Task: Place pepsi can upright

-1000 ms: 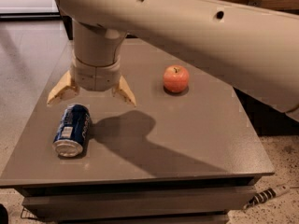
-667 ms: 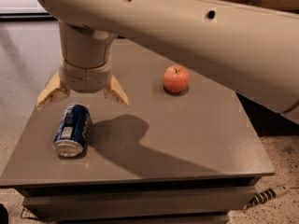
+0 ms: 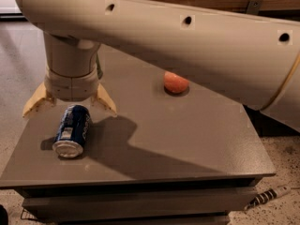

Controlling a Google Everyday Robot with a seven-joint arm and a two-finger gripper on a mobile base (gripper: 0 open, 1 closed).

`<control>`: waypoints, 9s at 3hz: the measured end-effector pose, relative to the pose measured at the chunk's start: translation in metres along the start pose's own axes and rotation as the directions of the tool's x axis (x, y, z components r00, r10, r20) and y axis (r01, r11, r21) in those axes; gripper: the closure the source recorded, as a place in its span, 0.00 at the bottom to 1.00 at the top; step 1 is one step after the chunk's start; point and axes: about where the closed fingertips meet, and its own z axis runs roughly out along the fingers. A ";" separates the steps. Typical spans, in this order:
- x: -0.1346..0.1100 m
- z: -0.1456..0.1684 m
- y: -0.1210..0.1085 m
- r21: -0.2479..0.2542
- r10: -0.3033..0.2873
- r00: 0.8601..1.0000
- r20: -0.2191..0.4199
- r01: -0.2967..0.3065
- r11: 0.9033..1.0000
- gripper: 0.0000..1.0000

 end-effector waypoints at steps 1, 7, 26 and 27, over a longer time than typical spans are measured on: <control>-0.001 0.014 0.007 0.013 0.022 1.000 -0.018 -0.021 1.000 0.00; -0.016 0.046 0.011 0.003 0.072 0.996 -0.045 -0.072 0.997 1.00; -0.027 -0.035 0.019 -0.035 -0.346 0.220 0.912 0.883 0.468 1.00; -0.021 -0.028 0.029 -0.011 -0.347 0.199 0.916 0.880 0.475 1.00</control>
Offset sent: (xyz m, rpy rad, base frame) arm 0.0190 0.0270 -0.0419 -0.0151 0.0733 -0.0658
